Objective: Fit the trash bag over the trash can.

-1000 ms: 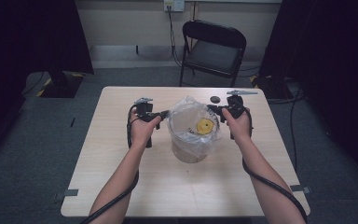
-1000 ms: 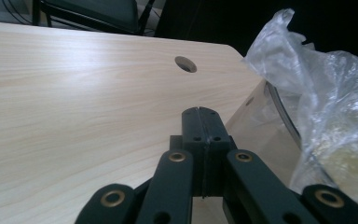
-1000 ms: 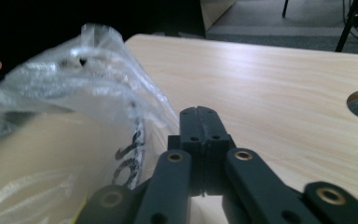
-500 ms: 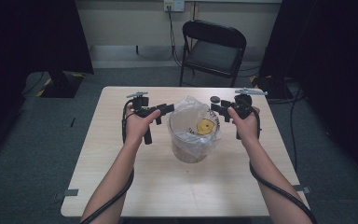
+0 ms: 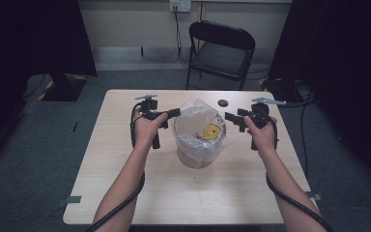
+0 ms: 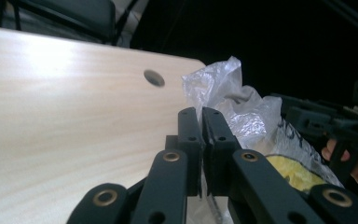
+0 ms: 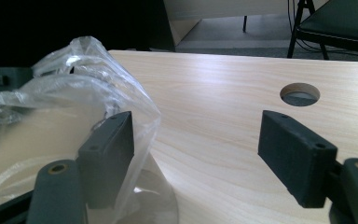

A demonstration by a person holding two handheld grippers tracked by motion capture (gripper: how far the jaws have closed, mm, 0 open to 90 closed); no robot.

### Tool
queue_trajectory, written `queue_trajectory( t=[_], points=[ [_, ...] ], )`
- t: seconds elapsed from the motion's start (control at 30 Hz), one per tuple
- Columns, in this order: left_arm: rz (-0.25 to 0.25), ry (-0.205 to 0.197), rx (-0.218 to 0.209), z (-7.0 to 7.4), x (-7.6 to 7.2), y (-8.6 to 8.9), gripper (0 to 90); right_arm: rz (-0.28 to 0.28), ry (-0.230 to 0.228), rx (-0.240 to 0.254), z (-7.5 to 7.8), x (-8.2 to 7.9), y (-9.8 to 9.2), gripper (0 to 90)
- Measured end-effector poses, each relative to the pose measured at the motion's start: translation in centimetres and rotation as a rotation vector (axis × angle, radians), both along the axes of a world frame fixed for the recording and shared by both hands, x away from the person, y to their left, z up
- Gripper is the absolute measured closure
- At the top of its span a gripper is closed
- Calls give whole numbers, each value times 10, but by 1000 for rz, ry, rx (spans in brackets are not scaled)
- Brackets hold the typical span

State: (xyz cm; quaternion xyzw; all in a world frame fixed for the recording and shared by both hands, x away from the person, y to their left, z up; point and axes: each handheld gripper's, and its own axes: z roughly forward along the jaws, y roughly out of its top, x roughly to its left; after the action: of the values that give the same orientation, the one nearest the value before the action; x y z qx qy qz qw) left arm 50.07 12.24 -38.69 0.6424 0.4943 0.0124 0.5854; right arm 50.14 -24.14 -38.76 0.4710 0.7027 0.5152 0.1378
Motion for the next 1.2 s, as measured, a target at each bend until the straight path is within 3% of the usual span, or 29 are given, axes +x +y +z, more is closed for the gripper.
queue_trajectory(
  t=[0.07, 0.17, 0.33, 0.47, 0.57, 0.63, 0.7, 0.77, 0.8, 0.93, 1.2],
  points=[
    [-8, -6, 10, 2, 1, 1, 829, 8, 1, -4, 0, 0, 0, 265],
    [26, -39, 16, 9, 4, 4, 720, 16, -3, -5, 0, 1, 3, 265],
    [-16, -16, 48, 11, 9, 6, 801, 26, -2, -5, 0, 3, 6, 265],
    [-10, -20, 51, 8, 12, 3, 706, 27, 2, -9, -3, 3, 6, 265],
    [-25, 4, 55, 4, 15, 1, 756, 30, 5, -14, -5, 1, 5, 266],
    [-33, 16, 13, 2, 15, 0, 816, 29, 6, -16, -5, 0, 4, 265],
    [-40, 25, 5, 3, 15, 0, 895, 29, 5, -16, -5, -1, 2, 265],
    [-26, 29, 43, 4, 15, 1, 900, 27, 1, -16, -4, -3, 0, 265],
    [-22, 32, 32, 3, 15, 3, 900, 28, 1, -16, -4, -4, 0, 264],
    [2, 42, 56, -3, 13, 7, 900, 28, -6, -16, -3, -7, -1, 261],
    [32, 40, 120, -14, -12, 18, 900, 42, -16, -25, 0, -17, 1, 261]
  ],
)
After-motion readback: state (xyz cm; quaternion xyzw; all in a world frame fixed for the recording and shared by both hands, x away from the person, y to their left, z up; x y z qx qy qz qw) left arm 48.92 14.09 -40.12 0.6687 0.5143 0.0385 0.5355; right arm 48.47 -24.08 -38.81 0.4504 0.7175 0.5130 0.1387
